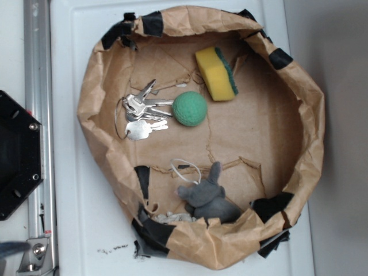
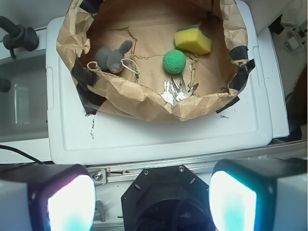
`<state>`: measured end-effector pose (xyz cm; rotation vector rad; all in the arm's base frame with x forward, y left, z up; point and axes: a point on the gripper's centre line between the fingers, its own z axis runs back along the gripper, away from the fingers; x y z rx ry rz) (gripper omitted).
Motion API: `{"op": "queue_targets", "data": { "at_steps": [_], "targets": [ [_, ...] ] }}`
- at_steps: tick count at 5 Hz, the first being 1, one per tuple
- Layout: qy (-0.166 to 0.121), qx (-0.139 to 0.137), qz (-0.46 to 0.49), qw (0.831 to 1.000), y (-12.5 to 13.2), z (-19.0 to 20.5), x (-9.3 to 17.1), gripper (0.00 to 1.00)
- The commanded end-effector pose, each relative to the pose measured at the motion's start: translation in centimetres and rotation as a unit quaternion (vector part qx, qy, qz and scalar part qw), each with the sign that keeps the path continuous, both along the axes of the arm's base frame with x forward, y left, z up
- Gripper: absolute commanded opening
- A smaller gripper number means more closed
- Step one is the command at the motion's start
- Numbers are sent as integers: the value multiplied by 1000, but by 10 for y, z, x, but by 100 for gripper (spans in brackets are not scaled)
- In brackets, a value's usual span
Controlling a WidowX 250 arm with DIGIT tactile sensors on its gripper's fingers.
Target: Grab the green ball.
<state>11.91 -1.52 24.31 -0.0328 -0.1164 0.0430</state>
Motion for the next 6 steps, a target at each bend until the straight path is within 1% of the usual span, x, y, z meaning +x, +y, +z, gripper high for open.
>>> {"op": "queue_targets", "data": {
  "at_steps": [1,2,3,4,5,6],
  "targets": [
    [0,0,0,1000,0,0,0,100],
    [-14,14,38,999,16,-28,50,100],
    [-62,18,48,997,19,-46,94,100],
    [-47,24,60,997,32,-97,132,100],
    [-6,39,34,999,33,-150,136,100],
    [41,31,-67,996,35,-201,139,100]
  ]
}}
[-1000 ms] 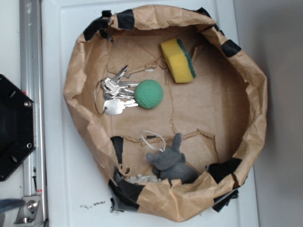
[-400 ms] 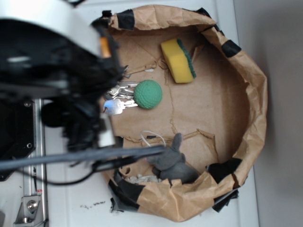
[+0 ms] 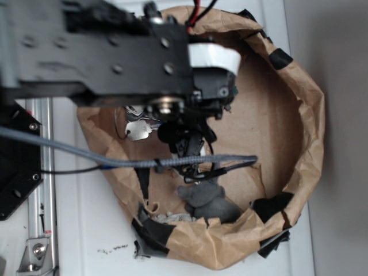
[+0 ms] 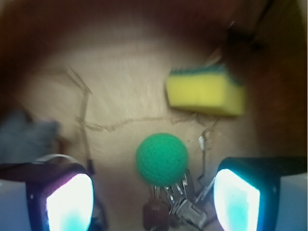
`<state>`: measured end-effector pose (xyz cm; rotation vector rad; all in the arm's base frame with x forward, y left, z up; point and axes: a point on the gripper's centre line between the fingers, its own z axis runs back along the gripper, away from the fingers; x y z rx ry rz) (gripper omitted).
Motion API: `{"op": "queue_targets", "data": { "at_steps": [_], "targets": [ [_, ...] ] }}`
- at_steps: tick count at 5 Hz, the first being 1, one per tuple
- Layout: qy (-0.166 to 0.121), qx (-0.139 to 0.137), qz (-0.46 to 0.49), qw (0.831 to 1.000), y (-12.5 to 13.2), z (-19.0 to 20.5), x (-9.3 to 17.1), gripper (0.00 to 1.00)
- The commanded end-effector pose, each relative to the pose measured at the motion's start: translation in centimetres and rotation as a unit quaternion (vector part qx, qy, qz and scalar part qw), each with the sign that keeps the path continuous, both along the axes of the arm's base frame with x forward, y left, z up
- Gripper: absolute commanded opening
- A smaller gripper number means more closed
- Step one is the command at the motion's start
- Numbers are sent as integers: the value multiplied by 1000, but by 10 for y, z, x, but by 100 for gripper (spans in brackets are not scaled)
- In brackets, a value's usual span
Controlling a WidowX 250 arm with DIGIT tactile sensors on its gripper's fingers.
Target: Grab the green ball.
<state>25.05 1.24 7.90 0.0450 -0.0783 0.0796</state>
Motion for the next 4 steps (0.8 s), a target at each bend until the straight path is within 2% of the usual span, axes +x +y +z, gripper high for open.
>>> {"op": "queue_targets", "data": {
  "at_steps": [1,2,3,4],
  "targets": [
    [78,-17,-208,975,3,-45,2,100],
    [96,42,-209,972,6,-53,1,0],
    [94,62,-215,970,3,-46,0,0],
    [66,38,-200,977,6,-11,4,0]
  ]
}}
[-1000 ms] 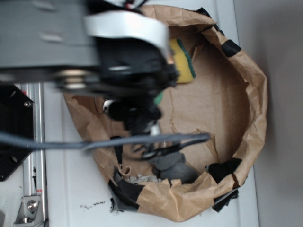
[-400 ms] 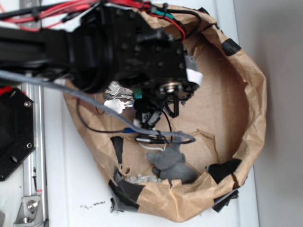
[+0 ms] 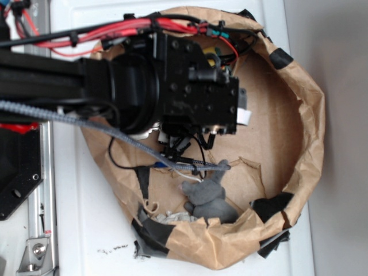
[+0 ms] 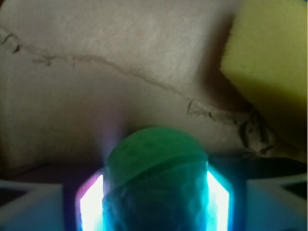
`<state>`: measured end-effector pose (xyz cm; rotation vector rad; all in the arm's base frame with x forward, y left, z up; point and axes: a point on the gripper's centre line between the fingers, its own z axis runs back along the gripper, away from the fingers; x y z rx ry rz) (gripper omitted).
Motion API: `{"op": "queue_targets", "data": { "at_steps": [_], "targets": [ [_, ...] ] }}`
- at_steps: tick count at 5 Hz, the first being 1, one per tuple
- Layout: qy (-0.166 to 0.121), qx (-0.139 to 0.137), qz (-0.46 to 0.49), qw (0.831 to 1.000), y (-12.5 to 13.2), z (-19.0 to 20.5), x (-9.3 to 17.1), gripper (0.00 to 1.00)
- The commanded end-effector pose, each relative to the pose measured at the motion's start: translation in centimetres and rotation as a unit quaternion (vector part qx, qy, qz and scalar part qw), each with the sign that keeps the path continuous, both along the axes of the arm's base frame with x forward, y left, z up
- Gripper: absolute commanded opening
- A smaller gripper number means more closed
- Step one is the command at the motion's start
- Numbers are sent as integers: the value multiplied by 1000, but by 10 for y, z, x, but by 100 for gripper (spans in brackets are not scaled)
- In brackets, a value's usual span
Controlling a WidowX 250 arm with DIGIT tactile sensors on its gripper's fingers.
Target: Grab the green ball.
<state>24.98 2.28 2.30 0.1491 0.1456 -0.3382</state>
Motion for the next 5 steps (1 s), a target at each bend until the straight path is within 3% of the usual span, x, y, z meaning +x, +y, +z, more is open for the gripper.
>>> {"op": "queue_targets", "data": {
  "at_steps": [1,2,3,5],
  "targets": [
    [-104,-39,38,993,-17,95,12,0],
    [-109,-70,55,990,-23,145,14,0],
    [-122,-73,65,988,-22,169,13,0],
    [-151,-85,69,982,-16,164,12,0]
  ]
}}
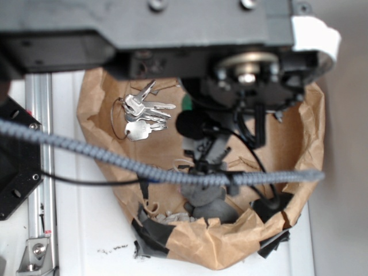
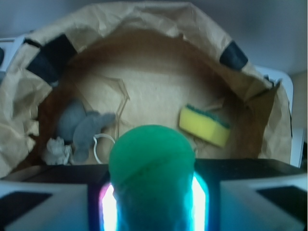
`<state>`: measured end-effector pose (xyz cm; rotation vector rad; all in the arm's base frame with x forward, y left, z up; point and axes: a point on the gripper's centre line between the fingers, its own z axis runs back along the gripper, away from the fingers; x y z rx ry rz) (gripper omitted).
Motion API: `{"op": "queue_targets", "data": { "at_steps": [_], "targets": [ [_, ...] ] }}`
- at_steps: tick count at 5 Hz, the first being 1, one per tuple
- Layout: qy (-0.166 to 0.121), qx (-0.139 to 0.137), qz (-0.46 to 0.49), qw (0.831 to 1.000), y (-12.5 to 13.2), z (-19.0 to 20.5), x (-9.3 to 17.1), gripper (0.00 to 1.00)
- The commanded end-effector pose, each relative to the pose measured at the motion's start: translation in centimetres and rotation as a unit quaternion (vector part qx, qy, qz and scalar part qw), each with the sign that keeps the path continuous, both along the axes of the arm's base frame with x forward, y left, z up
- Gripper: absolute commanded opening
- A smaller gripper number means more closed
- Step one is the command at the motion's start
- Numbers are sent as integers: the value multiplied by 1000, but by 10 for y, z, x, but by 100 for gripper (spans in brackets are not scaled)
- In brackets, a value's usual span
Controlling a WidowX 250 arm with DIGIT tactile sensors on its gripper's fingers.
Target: Grab the green ball.
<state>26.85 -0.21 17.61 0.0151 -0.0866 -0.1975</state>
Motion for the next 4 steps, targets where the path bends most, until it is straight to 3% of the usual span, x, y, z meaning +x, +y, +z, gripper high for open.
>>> {"op": "queue_targets", "data": {
  "at_steps": [1,4],
  "targets": [
    [-45,-2,7,999,8,9,-7,0],
    [-37,15,11,999,7,7,-9,0]
  ]
}}
